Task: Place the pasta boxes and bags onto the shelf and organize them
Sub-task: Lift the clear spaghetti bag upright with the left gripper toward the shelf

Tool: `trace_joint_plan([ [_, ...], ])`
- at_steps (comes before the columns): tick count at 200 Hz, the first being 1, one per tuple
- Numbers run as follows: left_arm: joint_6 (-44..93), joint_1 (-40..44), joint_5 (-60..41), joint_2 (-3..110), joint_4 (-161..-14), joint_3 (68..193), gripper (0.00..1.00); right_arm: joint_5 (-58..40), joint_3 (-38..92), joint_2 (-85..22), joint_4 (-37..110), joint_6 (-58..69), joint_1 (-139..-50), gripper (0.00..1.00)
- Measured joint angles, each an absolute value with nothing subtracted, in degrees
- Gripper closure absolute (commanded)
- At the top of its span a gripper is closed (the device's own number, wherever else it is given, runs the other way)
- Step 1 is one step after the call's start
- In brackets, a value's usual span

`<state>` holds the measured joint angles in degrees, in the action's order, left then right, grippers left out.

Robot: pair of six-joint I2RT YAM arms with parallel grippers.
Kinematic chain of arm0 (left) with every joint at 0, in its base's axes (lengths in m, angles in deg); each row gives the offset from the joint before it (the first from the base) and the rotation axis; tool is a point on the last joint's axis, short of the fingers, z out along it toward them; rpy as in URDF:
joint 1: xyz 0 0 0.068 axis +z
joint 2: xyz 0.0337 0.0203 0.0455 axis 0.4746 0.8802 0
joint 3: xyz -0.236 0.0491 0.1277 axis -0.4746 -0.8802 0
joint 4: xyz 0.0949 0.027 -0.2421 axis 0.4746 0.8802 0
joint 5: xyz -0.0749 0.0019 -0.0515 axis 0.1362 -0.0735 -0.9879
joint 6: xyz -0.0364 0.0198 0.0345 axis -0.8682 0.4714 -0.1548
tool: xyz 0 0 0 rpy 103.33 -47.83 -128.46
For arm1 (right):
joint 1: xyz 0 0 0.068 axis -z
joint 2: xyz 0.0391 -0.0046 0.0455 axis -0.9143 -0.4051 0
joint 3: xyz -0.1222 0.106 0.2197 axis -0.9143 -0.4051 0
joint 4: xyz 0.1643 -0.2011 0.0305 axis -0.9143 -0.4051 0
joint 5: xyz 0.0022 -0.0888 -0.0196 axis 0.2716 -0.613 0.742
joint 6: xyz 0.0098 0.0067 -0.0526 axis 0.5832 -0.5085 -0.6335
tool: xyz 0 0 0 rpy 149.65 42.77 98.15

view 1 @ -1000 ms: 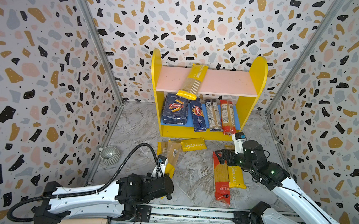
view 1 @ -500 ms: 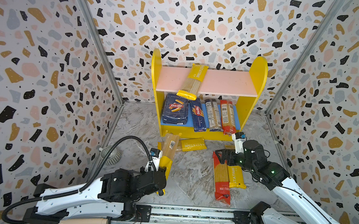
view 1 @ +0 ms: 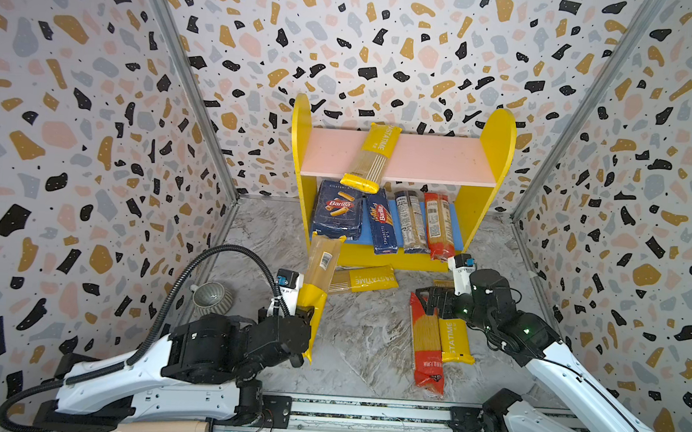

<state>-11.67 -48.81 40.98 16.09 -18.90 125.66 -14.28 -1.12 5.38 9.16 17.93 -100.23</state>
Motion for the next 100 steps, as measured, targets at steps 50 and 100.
trace_joint_plan([
  [50, -8.74, -48.81, 43.75, 19.96, -16.96, 133.79, 1.00, -12.99, -0.73, 5.38, 9.42, 17.30, -98.90, 0.01],
  [100, -6.54, -48.81, 45.85, 22.65, -14.66, 141.17, 1.00, -11.49, -0.23, 5.38, 10.01, 16.99, -97.37, 0.01],
])
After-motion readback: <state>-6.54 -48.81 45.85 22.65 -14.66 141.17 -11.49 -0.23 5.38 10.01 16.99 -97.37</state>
